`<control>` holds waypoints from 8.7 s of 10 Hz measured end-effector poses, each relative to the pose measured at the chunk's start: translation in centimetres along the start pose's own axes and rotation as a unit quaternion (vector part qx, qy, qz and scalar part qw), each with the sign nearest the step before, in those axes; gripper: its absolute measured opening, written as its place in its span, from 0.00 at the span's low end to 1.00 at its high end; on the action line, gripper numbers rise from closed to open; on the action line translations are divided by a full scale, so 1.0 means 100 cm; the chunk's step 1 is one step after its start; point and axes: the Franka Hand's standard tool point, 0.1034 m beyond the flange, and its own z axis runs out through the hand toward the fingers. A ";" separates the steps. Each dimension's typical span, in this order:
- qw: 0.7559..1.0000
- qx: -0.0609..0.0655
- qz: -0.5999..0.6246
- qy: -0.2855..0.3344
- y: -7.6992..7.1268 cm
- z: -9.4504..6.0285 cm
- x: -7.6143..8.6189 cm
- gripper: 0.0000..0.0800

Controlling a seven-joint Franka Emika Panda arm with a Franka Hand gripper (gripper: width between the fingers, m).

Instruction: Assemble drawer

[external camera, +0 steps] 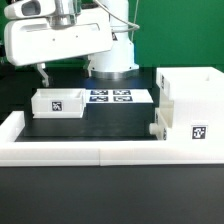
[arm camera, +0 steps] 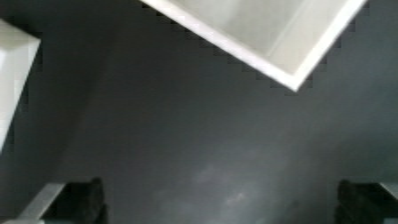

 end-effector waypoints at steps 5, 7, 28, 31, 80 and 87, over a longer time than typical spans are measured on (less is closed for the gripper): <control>0.987 0.005 0.161 0.002 -0.017 0.016 -0.029 0.81; 0.984 0.006 0.178 0.002 -0.018 0.016 -0.030 0.81; 0.981 -0.038 0.187 0.033 -0.045 0.073 -0.085 0.26; 0.981 -0.038 0.187 0.033 -0.045 0.073 -0.085 0.05; 0.869 0.001 -0.495 -0.013 -0.070 0.037 0.093 0.05; 0.868 0.000 -0.497 -0.018 -0.071 0.034 0.096 0.05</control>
Offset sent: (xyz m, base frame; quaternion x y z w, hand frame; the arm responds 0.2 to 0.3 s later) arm 0.0000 0.0000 0.0000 0.0000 0.0000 0.1938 0.9810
